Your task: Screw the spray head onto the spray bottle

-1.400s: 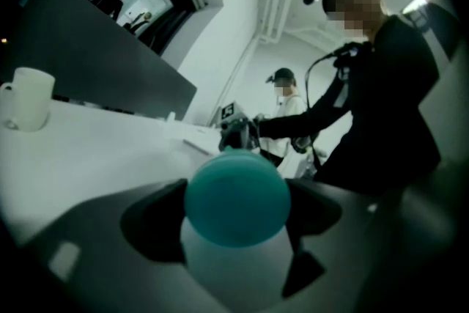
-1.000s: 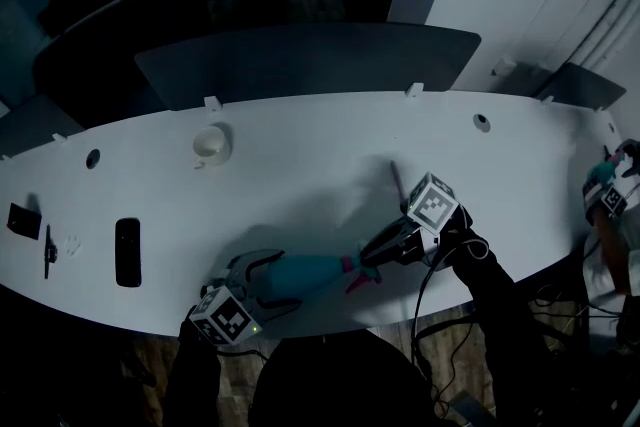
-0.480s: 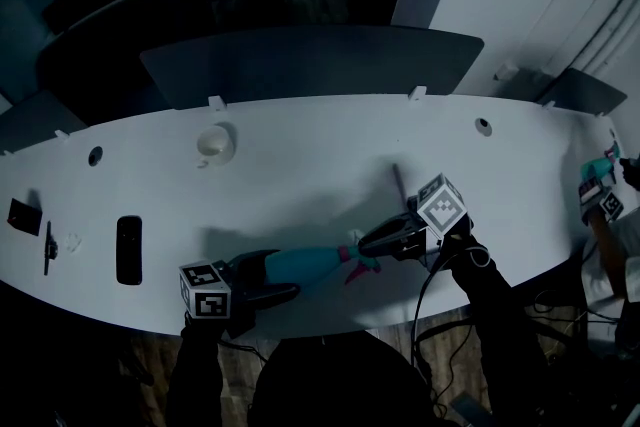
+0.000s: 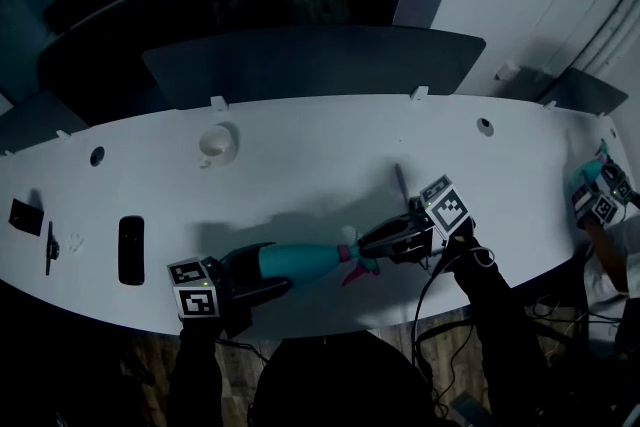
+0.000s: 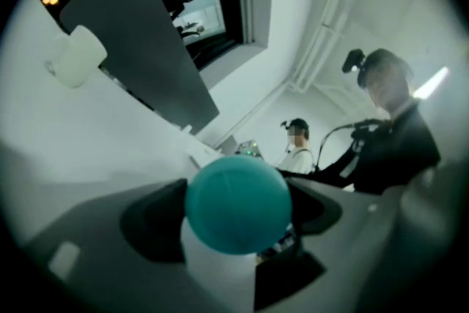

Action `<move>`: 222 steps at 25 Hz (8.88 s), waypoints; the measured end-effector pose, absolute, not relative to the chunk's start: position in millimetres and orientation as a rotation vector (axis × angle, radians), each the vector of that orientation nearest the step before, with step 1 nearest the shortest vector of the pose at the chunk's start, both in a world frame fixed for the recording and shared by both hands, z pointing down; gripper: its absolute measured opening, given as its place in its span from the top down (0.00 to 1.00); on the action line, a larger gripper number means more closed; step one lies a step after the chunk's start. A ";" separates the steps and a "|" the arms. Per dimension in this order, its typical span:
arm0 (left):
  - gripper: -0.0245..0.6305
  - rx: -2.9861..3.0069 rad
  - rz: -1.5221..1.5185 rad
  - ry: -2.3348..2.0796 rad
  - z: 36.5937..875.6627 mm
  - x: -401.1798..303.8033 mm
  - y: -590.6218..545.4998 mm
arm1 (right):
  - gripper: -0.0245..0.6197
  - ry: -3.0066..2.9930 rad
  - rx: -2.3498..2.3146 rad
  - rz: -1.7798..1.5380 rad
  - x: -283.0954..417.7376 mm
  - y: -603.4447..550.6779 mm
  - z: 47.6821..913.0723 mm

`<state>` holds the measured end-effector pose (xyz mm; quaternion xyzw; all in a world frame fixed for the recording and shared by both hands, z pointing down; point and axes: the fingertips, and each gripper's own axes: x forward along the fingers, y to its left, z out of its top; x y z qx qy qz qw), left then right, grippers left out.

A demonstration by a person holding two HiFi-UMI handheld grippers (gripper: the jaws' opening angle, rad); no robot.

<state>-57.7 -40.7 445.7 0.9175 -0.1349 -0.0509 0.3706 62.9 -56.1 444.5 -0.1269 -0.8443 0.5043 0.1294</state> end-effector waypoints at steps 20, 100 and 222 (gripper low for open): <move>0.33 2.356 -0.212 -0.359 440.1 -54.4 -48.2 | 0.79 -2.460 -0.453 1.390 56.4 -37.2 449.4; 0.33 2.886 0.275 -0.488 446.6 -60.1 -29.0 | 0.81 -2.625 -0.293 1.474 42.7 -60.8 435.1; 0.34 2.736 0.136 -0.568 414.7 -34.5 -66.9 | 0.75 -2.867 -0.137 1.332 49.5 -86.3 405.0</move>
